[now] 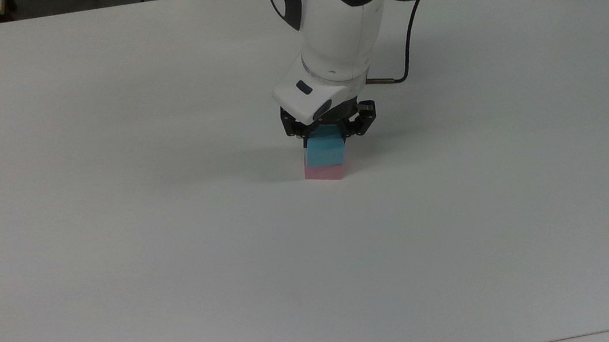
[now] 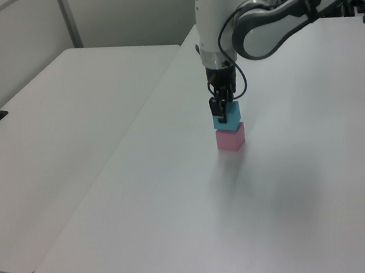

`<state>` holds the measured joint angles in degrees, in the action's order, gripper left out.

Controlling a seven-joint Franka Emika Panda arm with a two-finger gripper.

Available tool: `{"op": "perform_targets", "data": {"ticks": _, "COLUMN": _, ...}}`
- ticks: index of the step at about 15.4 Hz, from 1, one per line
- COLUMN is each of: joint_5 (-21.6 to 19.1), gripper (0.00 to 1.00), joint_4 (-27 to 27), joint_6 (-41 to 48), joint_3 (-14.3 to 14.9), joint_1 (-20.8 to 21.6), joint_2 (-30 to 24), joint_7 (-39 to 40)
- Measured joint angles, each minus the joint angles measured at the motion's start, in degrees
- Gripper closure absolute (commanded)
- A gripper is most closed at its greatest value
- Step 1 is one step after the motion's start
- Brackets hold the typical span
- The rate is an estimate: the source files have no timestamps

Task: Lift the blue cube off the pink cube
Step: 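Lift the blue cube off the pink cube and carry it aside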

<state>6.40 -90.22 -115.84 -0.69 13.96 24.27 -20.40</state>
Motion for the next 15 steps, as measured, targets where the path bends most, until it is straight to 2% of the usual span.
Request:
{"op": "perform_targets", "data": {"ticks": 4, "joint_5": -0.20, "gripper": 0.78, "joint_4": 0.19, "joint_6": 1.84, "joint_3": 0.41, "joint_1": -4.14, "joint_2": -1.82, "joint_7": 5.65}}
{"op": "perform_targets", "data": {"ticks": 9, "joint_5": -0.18, "gripper": 0.73, "joint_4": -0.04, "joint_6": 1.53, "joint_3": 0.99, "joint_1": -13.58, "joint_2": -0.71, "joint_7": 15.46}}
{"op": "perform_targets", "data": {"ticks": 11, "joint_5": 0.18, "gripper": 0.62, "joint_4": -0.55, "joint_6": -0.52, "joint_3": 1.02, "joint_1": -16.67, "joint_2": 0.93, "joint_7": 17.89}}
{"op": "perform_targets", "data": {"ticks": 12, "joint_5": 0.57, "gripper": 0.44, "joint_4": -0.78, "joint_6": -1.90, "joint_3": 1.04, "joint_1": -17.77, "joint_2": 1.93, "joint_7": 18.43}}
{"op": "perform_targets", "data": {"ticks": 14, "joint_5": 1.09, "gripper": 0.20, "joint_4": -0.86, "joint_6": -3.46, "joint_3": 1.04, "joint_1": -19.30, "joint_2": 3.91, "joint_7": 19.00}}
{"op": "perform_targets", "data": {"ticks": 15, "joint_5": 1.20, "gripper": 0.00, "joint_4": -0.86, "joint_6": -3.88, "joint_3": 1.04, "joint_1": -19.81, "joint_2": 4.56, "joint_7": 19.05}}
